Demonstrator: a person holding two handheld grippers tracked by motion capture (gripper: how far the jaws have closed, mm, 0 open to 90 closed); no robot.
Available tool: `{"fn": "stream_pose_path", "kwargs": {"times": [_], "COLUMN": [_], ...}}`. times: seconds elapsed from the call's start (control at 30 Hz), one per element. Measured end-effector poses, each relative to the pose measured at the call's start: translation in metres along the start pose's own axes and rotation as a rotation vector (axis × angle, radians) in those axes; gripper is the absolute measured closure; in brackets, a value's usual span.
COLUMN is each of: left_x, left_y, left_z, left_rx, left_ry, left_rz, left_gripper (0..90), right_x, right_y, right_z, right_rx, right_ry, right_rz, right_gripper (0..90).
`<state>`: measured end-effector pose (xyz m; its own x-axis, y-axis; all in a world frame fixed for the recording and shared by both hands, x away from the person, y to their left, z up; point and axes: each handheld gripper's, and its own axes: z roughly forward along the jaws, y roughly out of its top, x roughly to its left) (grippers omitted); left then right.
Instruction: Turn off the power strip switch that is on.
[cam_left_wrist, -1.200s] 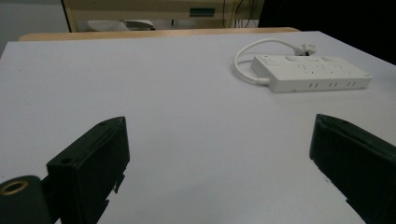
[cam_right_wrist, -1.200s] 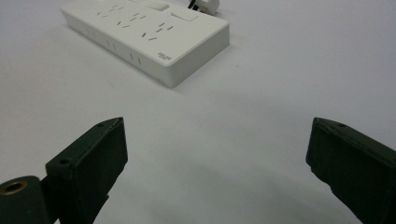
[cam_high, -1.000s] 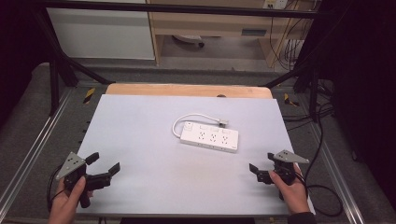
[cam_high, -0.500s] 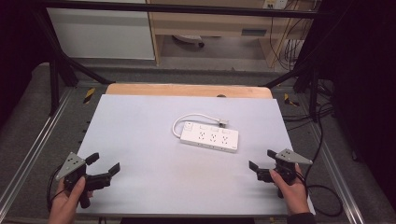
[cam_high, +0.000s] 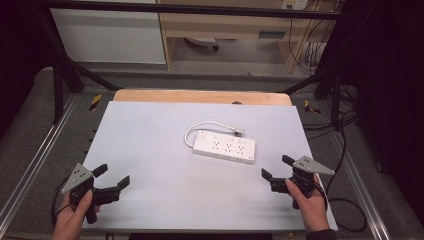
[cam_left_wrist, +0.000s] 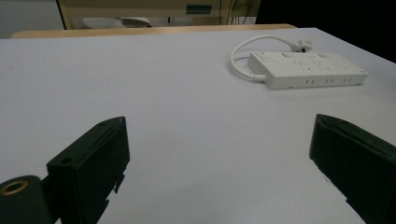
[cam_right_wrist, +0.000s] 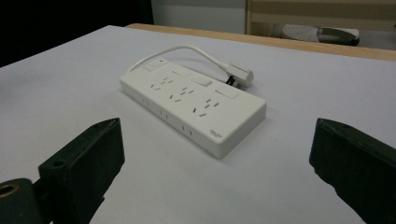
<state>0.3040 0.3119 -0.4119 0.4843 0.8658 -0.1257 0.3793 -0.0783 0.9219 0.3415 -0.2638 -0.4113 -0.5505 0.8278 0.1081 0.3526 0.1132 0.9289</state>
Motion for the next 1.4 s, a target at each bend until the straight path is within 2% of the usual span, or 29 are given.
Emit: {"fn": "stream_pose_path", "kwargs": {"times": [0.17, 0.2, 0.27, 0.4, 0.57, 0.77, 0.9, 1.13, 1.4], "left_x": [0.000, 0.000, 0.000, 0.000, -0.001, -0.003, -0.003, -0.002, -0.002], "left_y": [0.000, 0.000, 0.000, 0.000, -0.001, -0.001, -0.001, -0.001, -0.001], "left_z": [0.000, 0.000, 0.001, 0.001, 0.002, 0.004, 0.004, 0.004, 0.004], "left_rx": [0.003, 0.003, 0.005, 0.004, 0.013, 0.025, 0.027, 0.024, 0.028], "left_ry": [0.000, 0.001, 0.000, -0.003, -0.009, -0.009, -0.010, -0.012, -0.013], "left_rz": [0.003, 0.004, 0.005, 0.005, 0.006, 0.019, 0.011, 0.016, 0.016], "left_gripper": [4.8, 4.9, 4.9, 4.8, 4.9, 4.9, 4.9, 4.9, 4.8], "right_x": [0.006, 0.007, 0.008, 0.009, 0.012, 0.010, 0.009, 0.011, 0.008], "right_y": [0.015, 0.021, 0.027, 0.036, 0.052, 0.063, 0.075, 0.087, 0.100], "right_z": [0.007, 0.010, 0.012, 0.016, 0.032, 0.047, 0.060, 0.074, 0.083], "right_rx": [0.011, 0.024, 0.045, 0.057, 0.049, 0.052, 0.034, 0.031, 0.024], "right_ry": [0.001, 0.017, 0.018, 0.026, 0.017, 0.010, 0.006, -0.014, -0.022], "right_rz": [-0.024, -0.035, -0.049, -0.048, -0.045, -0.040, -0.039, -0.059, -0.053], "right_gripper": [3.6, 3.4, 3.6, 3.9, 5.1, 5.6, 6.8, 7.4, 11.0]}}
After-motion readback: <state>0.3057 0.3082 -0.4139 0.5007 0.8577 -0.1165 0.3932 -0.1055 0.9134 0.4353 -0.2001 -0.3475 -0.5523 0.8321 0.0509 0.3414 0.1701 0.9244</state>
